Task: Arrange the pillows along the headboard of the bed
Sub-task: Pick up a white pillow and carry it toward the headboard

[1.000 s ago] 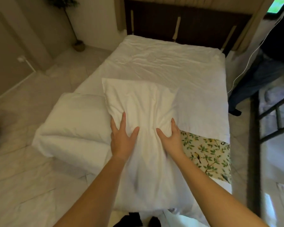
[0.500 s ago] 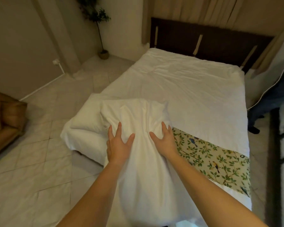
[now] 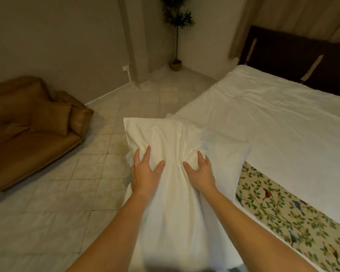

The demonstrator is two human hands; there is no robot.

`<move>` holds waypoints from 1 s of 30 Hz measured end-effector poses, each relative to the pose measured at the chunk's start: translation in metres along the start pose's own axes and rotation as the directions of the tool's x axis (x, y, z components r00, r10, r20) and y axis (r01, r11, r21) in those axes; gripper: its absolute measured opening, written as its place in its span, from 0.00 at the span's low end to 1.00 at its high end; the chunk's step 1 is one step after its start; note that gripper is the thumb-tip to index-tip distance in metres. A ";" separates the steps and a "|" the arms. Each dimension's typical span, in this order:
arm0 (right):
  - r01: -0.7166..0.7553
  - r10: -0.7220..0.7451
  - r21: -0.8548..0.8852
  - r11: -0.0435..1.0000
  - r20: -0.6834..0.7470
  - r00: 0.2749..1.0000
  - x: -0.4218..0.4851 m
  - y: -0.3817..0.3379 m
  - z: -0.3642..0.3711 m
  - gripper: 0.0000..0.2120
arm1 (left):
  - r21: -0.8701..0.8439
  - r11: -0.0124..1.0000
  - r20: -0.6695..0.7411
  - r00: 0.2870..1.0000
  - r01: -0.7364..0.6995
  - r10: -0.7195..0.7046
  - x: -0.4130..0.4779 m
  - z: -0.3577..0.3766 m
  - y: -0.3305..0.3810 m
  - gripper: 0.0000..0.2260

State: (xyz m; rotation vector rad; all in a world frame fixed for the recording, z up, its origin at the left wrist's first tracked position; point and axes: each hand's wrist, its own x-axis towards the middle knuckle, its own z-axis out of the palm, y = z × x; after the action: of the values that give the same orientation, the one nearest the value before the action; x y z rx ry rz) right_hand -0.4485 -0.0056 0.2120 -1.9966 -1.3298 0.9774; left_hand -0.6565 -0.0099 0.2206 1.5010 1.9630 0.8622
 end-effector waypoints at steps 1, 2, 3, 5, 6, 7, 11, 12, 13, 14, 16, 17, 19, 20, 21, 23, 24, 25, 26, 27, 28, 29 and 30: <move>0.013 -0.013 0.002 1.000 0.014 1.000 0.005 -0.010 0.011 0.44 | 0.005 1.000 -0.012 1.000 0.009 -0.009 0.009 -0.010 -0.005 0.36; 0.025 -0.025 0.002 1.000 0.027 0.999 0.012 -0.021 0.021 0.44 | 0.010 1.000 -0.026 0.999 0.021 -0.021 0.018 -0.019 -0.010 0.36; 0.033 -0.033 0.003 0.999 0.042 0.999 0.019 -0.031 0.031 0.44 | 0.016 0.999 -0.042 0.999 0.034 -0.033 0.028 -0.027 -0.015 0.36; 0.046 -0.047 0.013 0.999 0.073 0.996 0.035 -0.050 0.049 0.44 | 0.021 0.998 -0.071 0.996 0.061 -0.059 0.047 -0.040 -0.025 0.36; 0.057 -0.059 0.015 0.998 0.089 0.994 0.044 -0.058 0.057 0.44 | 0.014 0.997 -0.084 0.994 0.073 -0.072 0.057 -0.045 -0.029 0.37; 0.071 -0.072 0.009 0.997 0.106 0.992 0.054 -0.066 0.065 0.44 | 0.003 0.996 -0.096 0.992 0.085 -0.084 0.067 -0.048 -0.034 0.37; 0.125 -0.117 -0.031 0.992 0.177 0.977 0.103 -0.098 0.091 0.44 | -0.009 0.990 -0.148 0.979 0.140 -0.140 0.114 -0.057 -0.046 0.37; 0.140 -0.129 -0.042 0.989 0.195 0.972 0.117 -0.107 0.098 0.44 | -0.011 0.987 -0.157 0.974 0.162 -0.162 0.126 -0.059 -0.048 0.37; 0.156 -0.141 -0.055 0.986 0.213 0.967 0.130 -0.116 0.104 0.44 | -0.015 0.982 -0.165 0.968 0.186 -0.186 0.138 -0.061 -0.050 0.37; 0.170 -0.151 -0.067 0.983 0.230 0.961 0.142 -0.125 0.111 0.44 | -0.020 0.978 -0.175 0.962 0.209 -0.209 0.149 -0.064 -0.052 0.37; 0.193 -0.164 -0.088 0.977 0.261 0.951 0.164 -0.145 0.122 0.44 | -0.029 0.969 -0.193 0.949 0.246 -0.247 0.170 -0.070 -0.054 0.37; 0.205 -0.172 -0.094 0.974 0.276 0.946 0.174 -0.154 0.128 0.44 | -0.030 0.965 -0.206 0.943 0.259 -0.260 0.180 -0.074 -0.055 0.37; 0.234 -0.192 -0.104 0.967 0.309 0.931 0.194 -0.173 0.140 0.44 | -0.034 0.960 -0.235 0.932 0.277 -0.277 0.201 -0.082 -0.058 0.37; 0.243 -0.196 -0.110 0.964 0.324 0.925 0.203 -0.183 0.147 0.44 | -0.039 0.958 -0.247 0.926 0.285 -0.285 0.212 -0.086 -0.060 0.37; 0.248 -0.197 -0.115 0.962 0.339 0.920 0.211 -0.191 0.154 0.44 | -0.045 0.955 -0.255 0.921 0.293 -0.295 0.222 -0.090 -0.062 0.37; 0.266 -0.210 -0.111 0.958 0.364 0.908 0.226 -0.208 0.170 0.44 | -0.055 0.951 -0.272 0.912 0.304 -0.307 0.241 -0.099 -0.068 0.36; 0.278 -0.221 -0.108 0.954 0.372 0.901 0.233 -0.217 0.180 0.44 | -0.057 0.950 -0.282 0.908 0.306 -0.309 0.252 -0.104 -0.073 0.36; 0.288 -0.228 -0.108 0.952 0.380 0.896 0.240 -0.225 0.190 0.44 | -0.062 0.949 -0.291 0.904 0.309 -0.313 0.264 -0.110 -0.077 0.36; 0.294 -0.231 -0.111 0.949 0.387 0.893 0.248 -0.233 0.201 0.44 | -0.069 0.948 -0.298 0.900 0.311 -0.317 0.276 -0.116 -0.083 0.36; 0.296 -0.230 -0.116 0.948 0.393 0.890 0.257 -0.242 0.213 0.44 | -0.071 0.946 -0.303 0.897 0.315 -0.322 0.290 -0.122 -0.089 0.36; 0.294 -0.225 -0.120 0.948 0.398 0.889 0.265 -0.250 0.225 0.44 | -0.067 0.945 -0.305 0.895 0.319 -0.324 0.302 -0.127 -0.096 0.36; 0.291 -0.220 -0.123 0.949 0.402 0.889 0.273 -0.259 0.238 0.44 | -0.060 0.945 -0.306 0.895 0.321 -0.323 0.315 -0.133 -0.104 0.36; 0.289 -0.218 -0.125 0.949 0.403 0.889 0.281 -0.270 0.252 0.44 | -0.055 0.946 -0.306 0.896 0.320 -0.321 0.329 -0.139 -0.113 0.36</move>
State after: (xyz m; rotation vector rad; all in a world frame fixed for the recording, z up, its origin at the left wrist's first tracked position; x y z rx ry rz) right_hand -0.7261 0.3655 0.1937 -1.7462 -1.9050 1.1973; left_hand -0.9126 0.2638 0.2211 1.0379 2.3493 0.9985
